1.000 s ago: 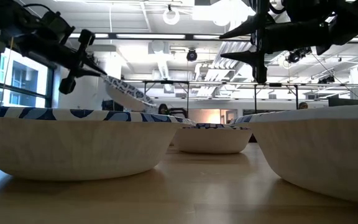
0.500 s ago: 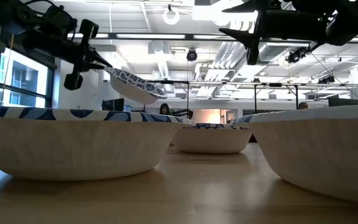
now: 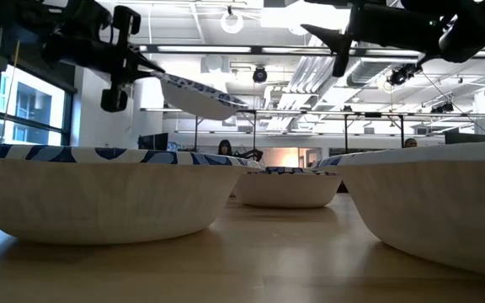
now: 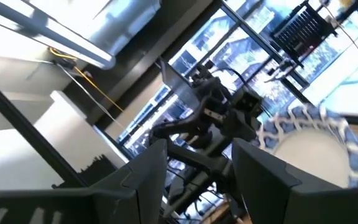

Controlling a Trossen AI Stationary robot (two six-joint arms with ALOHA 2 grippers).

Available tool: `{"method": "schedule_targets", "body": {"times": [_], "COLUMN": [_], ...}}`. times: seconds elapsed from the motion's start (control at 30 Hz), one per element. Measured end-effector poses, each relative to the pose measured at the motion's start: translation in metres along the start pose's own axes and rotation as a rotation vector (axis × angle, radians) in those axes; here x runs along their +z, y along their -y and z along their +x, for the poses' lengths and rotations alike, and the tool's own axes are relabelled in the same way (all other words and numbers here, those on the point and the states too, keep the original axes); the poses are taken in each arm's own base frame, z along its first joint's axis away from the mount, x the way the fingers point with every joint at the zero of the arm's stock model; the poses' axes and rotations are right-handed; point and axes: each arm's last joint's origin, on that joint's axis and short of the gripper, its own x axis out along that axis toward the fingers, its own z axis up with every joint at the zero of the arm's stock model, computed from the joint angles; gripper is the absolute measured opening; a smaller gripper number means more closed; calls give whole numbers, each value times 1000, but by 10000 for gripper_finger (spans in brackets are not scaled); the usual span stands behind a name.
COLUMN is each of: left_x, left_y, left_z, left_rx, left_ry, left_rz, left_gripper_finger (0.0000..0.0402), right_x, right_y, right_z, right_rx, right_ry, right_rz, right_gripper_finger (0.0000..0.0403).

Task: Nest bowls inside each other
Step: Stack the white patterned bowl on top of the other white patterned bowl

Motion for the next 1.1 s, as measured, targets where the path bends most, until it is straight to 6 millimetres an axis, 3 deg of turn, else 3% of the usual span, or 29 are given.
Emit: {"method": "schedule_targets", "body": {"times": [0.5,0.8,1.1], "left_x": [-26,-36,-50], "left_y": [7,6,3], "left_z": [38,69,99], "left_rx": [-1,-47,-105], "left_ry": [-119,-167,-212], "left_rz": [3,-26,-66], "left_gripper_finger": [14,14,14], "right_x": [19,18,30], "right_y": [-19,-20,-22], "right_z": [-4,-5,-10], "right_rx": [265,288,304], "right_ry": [130,116,139], "right_rz": [-141,-240,-264], "right_gripper_finger": [172,172,172]}}
